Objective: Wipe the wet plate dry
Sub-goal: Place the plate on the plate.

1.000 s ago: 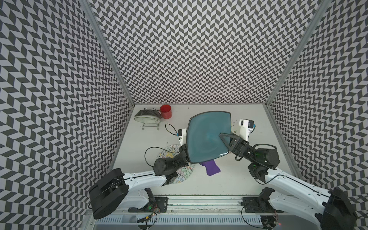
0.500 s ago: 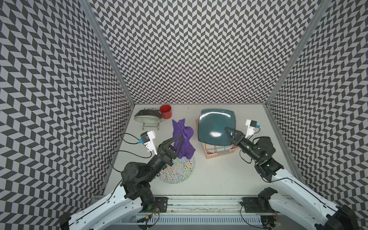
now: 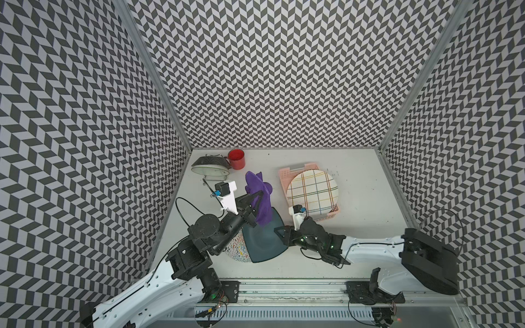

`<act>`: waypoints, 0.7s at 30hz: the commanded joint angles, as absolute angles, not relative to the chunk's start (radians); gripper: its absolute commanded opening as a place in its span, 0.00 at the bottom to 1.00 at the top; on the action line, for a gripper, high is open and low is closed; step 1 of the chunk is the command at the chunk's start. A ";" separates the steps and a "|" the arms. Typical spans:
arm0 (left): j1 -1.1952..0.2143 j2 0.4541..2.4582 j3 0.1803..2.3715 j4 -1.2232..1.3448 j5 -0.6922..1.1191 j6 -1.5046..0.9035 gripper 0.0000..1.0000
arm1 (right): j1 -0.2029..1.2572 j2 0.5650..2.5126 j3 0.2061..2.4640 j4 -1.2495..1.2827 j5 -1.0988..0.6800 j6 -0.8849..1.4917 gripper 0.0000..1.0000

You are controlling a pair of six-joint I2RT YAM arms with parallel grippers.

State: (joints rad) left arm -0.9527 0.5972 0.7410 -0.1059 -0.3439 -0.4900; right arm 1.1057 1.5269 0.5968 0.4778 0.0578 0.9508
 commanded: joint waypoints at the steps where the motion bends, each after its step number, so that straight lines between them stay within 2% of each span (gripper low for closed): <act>1: -0.946 0.584 0.765 -0.129 -0.359 -0.464 0.00 | 1.125 1.613 0.727 0.763 0.089 0.986 0.00; 8: -0.945 0.582 0.759 -0.136 -0.341 -0.468 0.00 | 1.126 1.791 0.794 0.764 0.087 1.033 0.00; 16: -0.945 0.577 0.735 -0.122 -0.342 -0.476 0.00 | 1.127 1.900 0.816 0.673 0.080 0.994 0.29; 21: -0.945 0.580 0.726 -0.113 -0.344 -0.473 0.00 | 1.128 1.892 0.789 0.631 0.092 0.968 0.40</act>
State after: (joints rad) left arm -0.9527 0.5869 0.7361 -0.1364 -0.3454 -0.4843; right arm 1.1217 1.9053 0.7925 0.5793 0.0765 1.0016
